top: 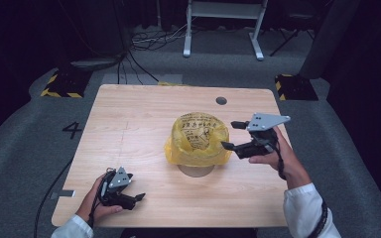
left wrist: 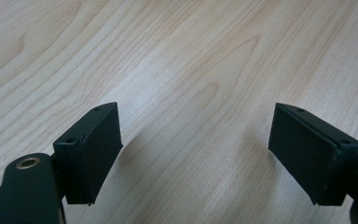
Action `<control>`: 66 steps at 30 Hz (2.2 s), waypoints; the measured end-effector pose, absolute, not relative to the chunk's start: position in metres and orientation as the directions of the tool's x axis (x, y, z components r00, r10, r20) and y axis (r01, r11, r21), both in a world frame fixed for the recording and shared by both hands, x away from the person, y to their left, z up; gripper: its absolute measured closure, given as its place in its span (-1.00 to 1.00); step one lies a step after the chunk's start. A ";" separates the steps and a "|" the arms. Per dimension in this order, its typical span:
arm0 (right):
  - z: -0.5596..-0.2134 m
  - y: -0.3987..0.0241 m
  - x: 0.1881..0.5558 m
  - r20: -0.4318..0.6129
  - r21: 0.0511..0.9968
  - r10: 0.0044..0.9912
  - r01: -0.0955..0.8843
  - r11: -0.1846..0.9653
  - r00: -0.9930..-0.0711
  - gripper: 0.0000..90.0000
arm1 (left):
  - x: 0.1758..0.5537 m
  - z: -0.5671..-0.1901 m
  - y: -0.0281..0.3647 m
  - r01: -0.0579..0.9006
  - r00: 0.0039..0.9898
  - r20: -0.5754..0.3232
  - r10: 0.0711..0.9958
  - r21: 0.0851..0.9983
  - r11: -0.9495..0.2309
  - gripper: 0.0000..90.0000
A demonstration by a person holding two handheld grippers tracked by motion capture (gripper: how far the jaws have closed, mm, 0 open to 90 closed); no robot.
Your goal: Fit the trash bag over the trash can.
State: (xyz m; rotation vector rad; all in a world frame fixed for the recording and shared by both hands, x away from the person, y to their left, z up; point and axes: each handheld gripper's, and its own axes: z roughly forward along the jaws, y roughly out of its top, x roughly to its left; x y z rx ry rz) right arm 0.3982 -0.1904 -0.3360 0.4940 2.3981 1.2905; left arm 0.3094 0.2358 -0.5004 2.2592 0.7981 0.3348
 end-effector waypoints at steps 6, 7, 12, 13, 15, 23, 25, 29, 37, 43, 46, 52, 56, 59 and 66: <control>-0.336 -0.167 0.407 -0.159 0.826 0.431 0.120 0.551 -0.888 -0.43 | 0.312 -0.504 0.239 0.446 0.779 -0.006 0.627 0.708 -0.548 -0.63; -0.336 -0.163 0.408 -0.158 0.822 0.423 0.119 0.557 -0.892 -0.32 | 0.312 -0.504 0.239 0.442 0.780 -0.002 0.626 0.710 -0.548 -0.64; -0.336 -0.148 0.414 -0.162 0.804 0.419 0.127 0.581 -0.894 -0.16 | 0.313 -0.505 0.240 0.433 0.788 -0.002 0.615 0.712 -0.553 -0.65; -0.337 -0.145 0.415 -0.157 0.805 0.413 0.126 0.580 -0.897 -0.14 | 0.313 -0.505 0.240 0.431 0.788 0.002 0.616 0.711 -0.555 -0.65; -0.339 -0.138 0.416 -0.167 0.794 0.398 0.116 0.596 -0.902 -0.08 | 0.313 -0.505 0.240 0.431 0.788 0.002 0.616 0.711 -0.555 -0.65; -0.351 -0.112 0.428 -0.149 0.722 0.342 0.135 0.679 -0.928 0.22 | 0.313 -0.505 0.240 0.431 0.789 0.002 0.615 0.712 -0.555 -0.65; -0.355 -0.108 0.431 -0.140 0.703 0.331 0.141 0.697 -0.933 0.25 | 0.313 -0.505 0.240 0.431 0.789 0.002 0.615 0.712 -0.555 -0.65; -0.362 -0.103 0.438 -0.119 0.663 0.339 0.180 0.727 -0.933 0.27 | 0.313 -0.505 0.240 0.431 0.789 0.002 0.615 0.712 -0.555 -0.65; -0.371 -0.093 0.447 -0.062 0.575 0.399 0.294 0.764 -0.915 0.13 | 0.313 -0.505 0.240 0.430 0.789 0.003 0.615 0.712 -0.555 -0.65; -0.376 -0.086 0.450 -0.084 0.520 0.425 0.324 0.790 -0.901 0.00 | 0.313 -0.505 0.240 0.430 0.789 0.003 0.615 0.712 -0.555 -0.65; -0.378 -0.083 0.451 -0.133 0.501 0.450 0.332 0.799 -0.883 -0.10 | 0.313 -0.505 0.240 0.430 0.789 0.003 0.615 0.712 -0.555 -0.65; -0.380 -0.080 0.452 -0.176 0.477 0.473 0.345 0.808 -0.864 -0.19 | 0.313 -0.505 0.240 0.431 0.789 0.002 0.615 0.712 -0.555 -0.65; -0.380 -0.079 0.451 -0.204 0.471 0.467 0.332 0.817 -0.860 -0.28 | 0.313 -0.505 0.240 0.431 0.789 0.002 0.615 0.712 -0.555 -0.65; -0.380 -0.079 0.451 -0.197 0.480 0.470 0.334 0.811 -0.860 -0.34 | 0.313 -0.505 0.240 0.430 0.789 0.002 0.615 0.712 -0.555 -0.65; -0.376 -0.081 0.447 -0.161 0.491 0.450 0.324 0.809 -0.878 -0.41 | 0.313 -0.505 0.240 0.431 0.789 0.002 0.615 0.712 -0.555 -0.65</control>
